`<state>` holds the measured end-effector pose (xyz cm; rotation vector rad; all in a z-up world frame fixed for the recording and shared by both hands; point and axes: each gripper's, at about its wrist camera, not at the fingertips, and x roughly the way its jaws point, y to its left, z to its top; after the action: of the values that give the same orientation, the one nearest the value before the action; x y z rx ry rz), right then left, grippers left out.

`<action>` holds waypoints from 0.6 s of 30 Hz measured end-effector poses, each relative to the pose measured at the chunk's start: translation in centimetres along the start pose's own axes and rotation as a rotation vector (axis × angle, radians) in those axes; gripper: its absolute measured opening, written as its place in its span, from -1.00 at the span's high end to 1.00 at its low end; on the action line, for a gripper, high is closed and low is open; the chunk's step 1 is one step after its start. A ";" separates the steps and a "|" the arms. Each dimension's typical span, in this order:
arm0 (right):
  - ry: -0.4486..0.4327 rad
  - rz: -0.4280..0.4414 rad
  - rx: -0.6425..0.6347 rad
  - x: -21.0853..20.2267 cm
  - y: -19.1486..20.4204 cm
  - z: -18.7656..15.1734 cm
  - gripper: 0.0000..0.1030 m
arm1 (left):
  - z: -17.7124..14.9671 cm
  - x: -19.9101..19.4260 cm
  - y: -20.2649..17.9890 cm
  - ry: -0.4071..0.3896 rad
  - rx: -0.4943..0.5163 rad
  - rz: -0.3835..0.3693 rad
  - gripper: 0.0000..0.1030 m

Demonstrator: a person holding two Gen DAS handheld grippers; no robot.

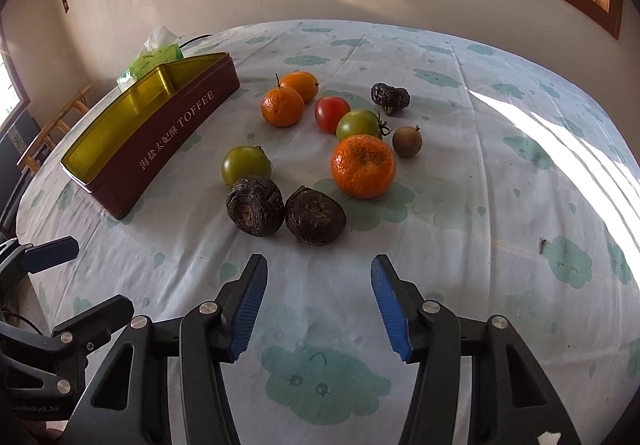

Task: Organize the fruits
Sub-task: 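Move both grippers toward the fruit cluster on the tablecloth, then grasp the dark shriveled fruit with the right gripper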

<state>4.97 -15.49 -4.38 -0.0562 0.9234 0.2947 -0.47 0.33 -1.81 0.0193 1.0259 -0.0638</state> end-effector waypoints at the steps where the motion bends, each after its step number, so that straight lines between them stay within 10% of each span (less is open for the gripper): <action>1: 0.002 -0.001 -0.003 0.4 0.0 0.2 0.09 | 0.2 0.2 0.0 0.002 0.000 0.000 -0.70; 18: -0.030 0.030 -0.021 2.0 -0.7 1.3 0.36 | 2.3 1.8 -1.5 0.004 0.027 -0.020 -0.69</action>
<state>7.27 -15.44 -5.26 -0.0573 0.8917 0.3320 2.30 -1.38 -2.11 0.0333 1.0289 -0.0959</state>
